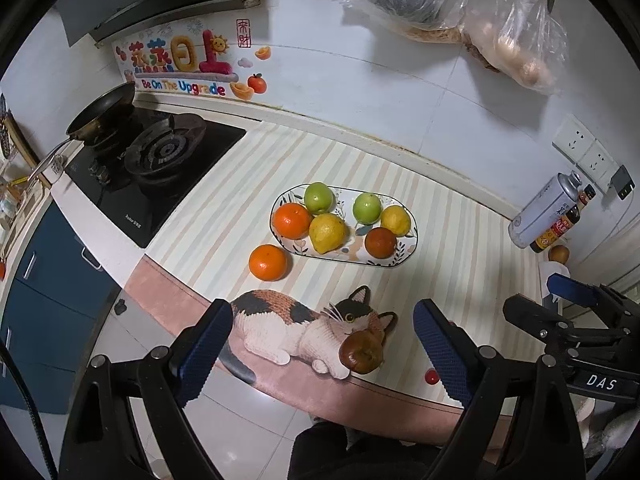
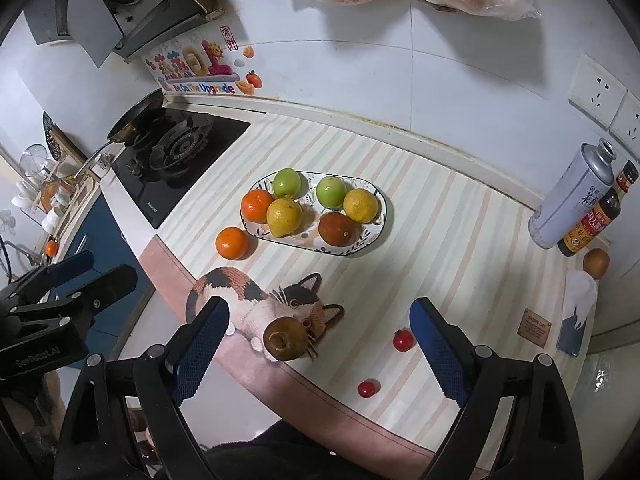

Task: Organize fruits
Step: 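Lift both tools away from the plate, then grasp the brown pear with the right tool while the left tool grasps the tangerine, then carry the pear and tangerine onto the plate and open both tools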

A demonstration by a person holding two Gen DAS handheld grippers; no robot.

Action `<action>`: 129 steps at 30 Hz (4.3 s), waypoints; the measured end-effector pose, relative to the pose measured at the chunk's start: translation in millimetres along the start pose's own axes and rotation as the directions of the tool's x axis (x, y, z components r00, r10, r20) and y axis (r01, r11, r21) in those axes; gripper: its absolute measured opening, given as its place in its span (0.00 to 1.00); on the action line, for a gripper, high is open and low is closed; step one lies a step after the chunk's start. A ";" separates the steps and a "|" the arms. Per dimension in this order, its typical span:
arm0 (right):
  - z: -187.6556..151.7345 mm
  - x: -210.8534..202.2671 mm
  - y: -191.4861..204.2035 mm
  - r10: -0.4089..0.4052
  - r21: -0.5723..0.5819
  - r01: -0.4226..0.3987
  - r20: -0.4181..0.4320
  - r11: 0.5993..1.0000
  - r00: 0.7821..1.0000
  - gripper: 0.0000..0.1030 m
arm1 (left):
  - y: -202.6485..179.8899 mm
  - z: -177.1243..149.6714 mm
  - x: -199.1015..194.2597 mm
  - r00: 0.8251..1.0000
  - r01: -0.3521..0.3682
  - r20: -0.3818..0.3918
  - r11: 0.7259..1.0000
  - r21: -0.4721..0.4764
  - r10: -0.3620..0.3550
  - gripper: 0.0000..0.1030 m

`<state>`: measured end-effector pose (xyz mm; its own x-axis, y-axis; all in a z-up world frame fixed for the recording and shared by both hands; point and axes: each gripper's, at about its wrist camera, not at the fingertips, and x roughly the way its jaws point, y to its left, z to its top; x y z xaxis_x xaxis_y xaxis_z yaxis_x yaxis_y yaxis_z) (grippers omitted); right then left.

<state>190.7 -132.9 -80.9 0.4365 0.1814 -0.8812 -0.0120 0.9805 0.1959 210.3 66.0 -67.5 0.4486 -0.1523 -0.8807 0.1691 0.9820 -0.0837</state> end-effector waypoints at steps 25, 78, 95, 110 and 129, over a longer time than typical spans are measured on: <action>-49.1 246.8 13.2 0.155 0.155 -0.094 -0.446 0.983 0.882 0.96 | 75.6 -19.3 132.4 0.946 -0.263 -0.205 0.964 -0.037 0.250 0.98; -26.3 270.9 -59.4 0.117 0.182 -0.028 -0.499 0.983 0.858 0.71 | 2.4 -56.6 256.7 0.909 -0.031 -0.413 0.997 0.066 0.055 0.59; -35.9 260.5 -54.7 0.053 0.092 -0.011 -0.471 0.996 0.881 0.67 | 7.9 -40.5 249.4 0.924 -0.018 -0.382 0.998 0.054 0.037 0.59; 58.3 214.0 -50.3 0.168 0.141 -0.131 -0.295 0.981 0.940 0.67 | 31.2 73.1 191.2 0.972 0.058 -0.230 0.998 0.032 -0.049 0.59; 176.7 334.3 17.3 0.104 0.117 -0.067 -0.353 0.991 0.930 0.67 | 67.1 176.1 327.1 0.898 0.085 -0.434 0.996 0.009 -0.073 0.59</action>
<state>495.4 -68.6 -296.1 0.0872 0.2974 -0.9508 0.0641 0.9508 0.3032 522.9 62.4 -279.1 0.0100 -0.1599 -0.9871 0.2141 0.9646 -0.1541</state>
